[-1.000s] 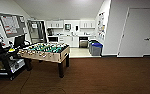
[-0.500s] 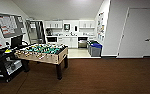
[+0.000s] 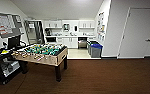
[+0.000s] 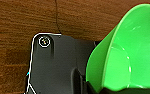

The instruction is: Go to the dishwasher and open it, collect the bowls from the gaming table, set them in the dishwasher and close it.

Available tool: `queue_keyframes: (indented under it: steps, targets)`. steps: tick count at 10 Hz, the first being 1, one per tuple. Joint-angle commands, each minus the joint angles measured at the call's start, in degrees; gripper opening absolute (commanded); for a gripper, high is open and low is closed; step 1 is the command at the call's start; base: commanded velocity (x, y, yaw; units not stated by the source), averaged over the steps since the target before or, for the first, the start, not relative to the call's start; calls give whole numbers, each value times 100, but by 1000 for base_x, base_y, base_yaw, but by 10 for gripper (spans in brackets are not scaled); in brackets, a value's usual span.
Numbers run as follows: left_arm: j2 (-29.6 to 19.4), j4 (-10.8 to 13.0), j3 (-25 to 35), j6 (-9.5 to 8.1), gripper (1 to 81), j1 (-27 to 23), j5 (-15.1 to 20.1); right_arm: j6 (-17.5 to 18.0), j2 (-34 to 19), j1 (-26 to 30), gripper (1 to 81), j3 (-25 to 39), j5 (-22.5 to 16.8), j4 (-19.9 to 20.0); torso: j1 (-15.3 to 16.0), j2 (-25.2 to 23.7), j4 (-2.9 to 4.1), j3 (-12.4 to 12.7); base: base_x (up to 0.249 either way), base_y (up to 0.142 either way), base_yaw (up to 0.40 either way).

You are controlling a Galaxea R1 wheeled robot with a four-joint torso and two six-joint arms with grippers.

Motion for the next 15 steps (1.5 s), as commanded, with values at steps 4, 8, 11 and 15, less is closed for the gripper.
queue_keyframes:
  steps: [4, 8, 11, 15]
  targets:
    - [-95, 100, 46, 33, 10, -238, 167, -2, -26, 261, 10, 64, -302, -38, -2, -2, 0, 0, 138, 0, 0]
    - [-112, 83, 64, 33, 10, -237, 62, -2, -35, 253, 10, 55, -302, -38, -2, -2, 0, 0, 148, -18, 0]
    - [-104, 100, 64, 24, 10, -229, 35, -2, -35, 261, 10, 37, -302, -38, -2, 0, 0, 0, 160, -75, 0]
    - [-104, 109, 64, 24, 10, -237, 36, -2, -26, 261, 10, 29, -302, -38, 2, 2, 0, 0, 160, -37, 0]
